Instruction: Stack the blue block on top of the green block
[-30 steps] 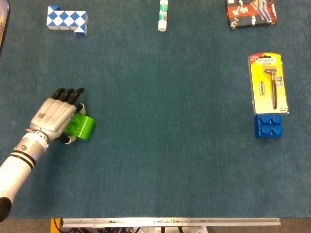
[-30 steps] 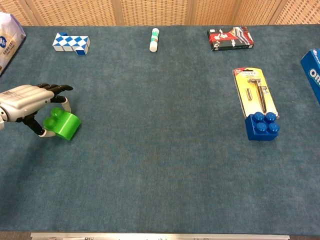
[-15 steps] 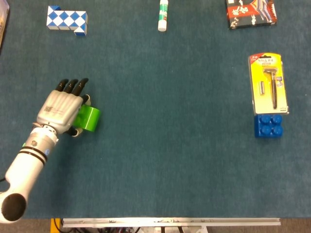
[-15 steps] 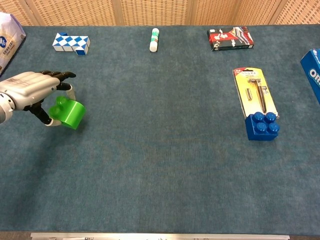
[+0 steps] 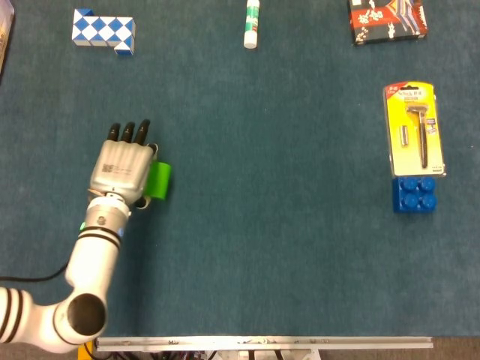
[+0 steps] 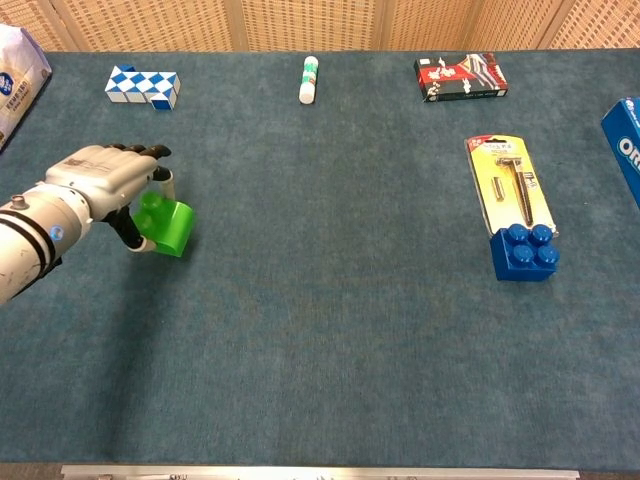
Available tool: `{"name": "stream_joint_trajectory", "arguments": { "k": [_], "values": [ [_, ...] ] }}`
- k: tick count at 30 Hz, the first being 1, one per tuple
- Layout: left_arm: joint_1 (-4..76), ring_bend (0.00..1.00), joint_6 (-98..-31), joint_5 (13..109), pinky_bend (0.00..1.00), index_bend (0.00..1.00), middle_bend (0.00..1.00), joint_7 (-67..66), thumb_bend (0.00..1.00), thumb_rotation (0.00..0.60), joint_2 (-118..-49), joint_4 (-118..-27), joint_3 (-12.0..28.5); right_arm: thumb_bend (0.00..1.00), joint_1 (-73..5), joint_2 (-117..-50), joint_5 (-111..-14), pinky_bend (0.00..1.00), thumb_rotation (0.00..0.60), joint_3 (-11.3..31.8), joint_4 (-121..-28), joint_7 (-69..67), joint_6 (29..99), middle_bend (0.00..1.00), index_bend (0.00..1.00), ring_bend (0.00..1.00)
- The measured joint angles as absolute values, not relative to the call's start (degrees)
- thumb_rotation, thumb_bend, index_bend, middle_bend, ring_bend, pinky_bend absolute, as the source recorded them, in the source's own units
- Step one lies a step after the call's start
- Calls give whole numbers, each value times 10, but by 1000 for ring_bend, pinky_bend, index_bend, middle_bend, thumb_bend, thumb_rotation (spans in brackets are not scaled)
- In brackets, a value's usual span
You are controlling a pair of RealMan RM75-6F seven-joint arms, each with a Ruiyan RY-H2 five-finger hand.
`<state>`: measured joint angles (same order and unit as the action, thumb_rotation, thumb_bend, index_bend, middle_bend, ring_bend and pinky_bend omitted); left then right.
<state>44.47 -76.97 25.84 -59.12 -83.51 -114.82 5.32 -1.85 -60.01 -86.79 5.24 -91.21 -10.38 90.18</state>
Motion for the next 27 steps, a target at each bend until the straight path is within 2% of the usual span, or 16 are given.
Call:
{"name": "stream_joint_trajectory", "arguments": {
  "k": [9,27],
  "values": [
    [457,0,-799,225,53,602,0,-575,258,600,-866,-1152,86,431,-18,-595,-869,330,600,51,-911,-113,897,299,393,273],
    [463,0,-788,238,53,608,0,-512,258,600,-934,-1103,109,431,-15,-593,-865,330,600,53,-911,-120,899,299,393,273]
  ]
}}
